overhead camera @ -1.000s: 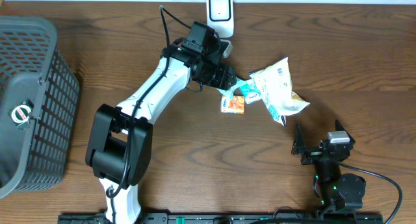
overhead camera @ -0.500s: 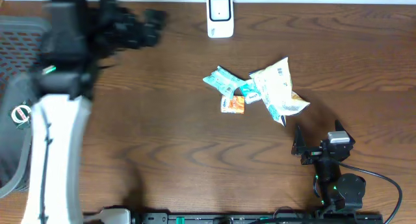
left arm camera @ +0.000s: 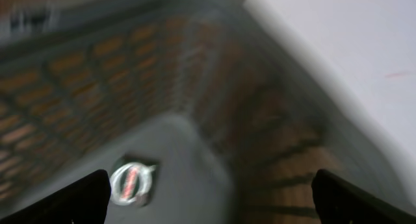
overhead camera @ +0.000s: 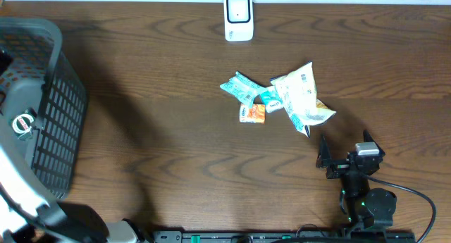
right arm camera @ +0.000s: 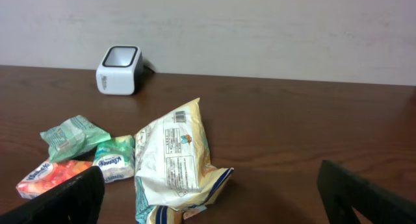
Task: Scan the item barcode
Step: 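Reach the left gripper into the basket and grasp the green Zam-Buk box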
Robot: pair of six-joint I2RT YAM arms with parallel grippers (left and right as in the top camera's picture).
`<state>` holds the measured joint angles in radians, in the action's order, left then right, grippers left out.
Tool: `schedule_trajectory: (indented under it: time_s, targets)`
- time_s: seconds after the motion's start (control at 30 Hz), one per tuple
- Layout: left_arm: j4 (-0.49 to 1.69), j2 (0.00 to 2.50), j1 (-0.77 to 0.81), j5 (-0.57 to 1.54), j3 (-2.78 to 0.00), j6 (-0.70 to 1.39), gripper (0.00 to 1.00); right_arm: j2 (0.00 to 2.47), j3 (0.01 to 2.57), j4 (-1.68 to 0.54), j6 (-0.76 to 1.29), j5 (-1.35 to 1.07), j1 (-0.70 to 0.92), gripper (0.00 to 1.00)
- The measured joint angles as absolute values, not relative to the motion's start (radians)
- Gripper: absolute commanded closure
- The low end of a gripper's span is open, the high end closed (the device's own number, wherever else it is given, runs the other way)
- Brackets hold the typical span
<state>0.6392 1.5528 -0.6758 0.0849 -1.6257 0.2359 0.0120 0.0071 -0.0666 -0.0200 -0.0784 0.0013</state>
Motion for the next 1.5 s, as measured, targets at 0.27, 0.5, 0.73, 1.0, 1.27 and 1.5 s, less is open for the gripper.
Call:
schedule_trajectory:
  time_s: [0.27, 0.5, 0.73, 1.0, 1.27, 1.5]
  targets:
    - [0.707, 1.811, -0.694, -0.035, -1.625, 0.094, 0.02, 0.012, 0.007, -0.067, -0.02, -0.078, 0.001, 0.01]
    - [0.727, 1.938, -0.71, -0.112, -1.625, 0.023, 0.02, 0.012, 0.007, -0.067, -0.02, -0.078, 0.001, 0.01]
    - [0.715, 2.029, -0.744, -0.1, -1.625, 0.017, 0.02, 0.012, 0.007, -0.067, -0.02, -0.078, 0.001, 0.01]
    - [0.683, 2.105, -0.752, -0.01, -1.625, 0.003, 0.02, 0.012, 0.007, -0.067, -0.02, -0.078, 0.001, 0.01]
    - [0.672, 2.108, -0.768, 0.001, -1.608, 0.002, 0.02, 0.012, 0.007, -0.067, -0.02, -0.078, 0.001, 0.01]
    - [0.651, 2.109, -0.799, 0.005, -1.571, 0.001, 0.16, 0.012, 0.007, -0.067, -0.02, -0.078, 0.001, 0.01]
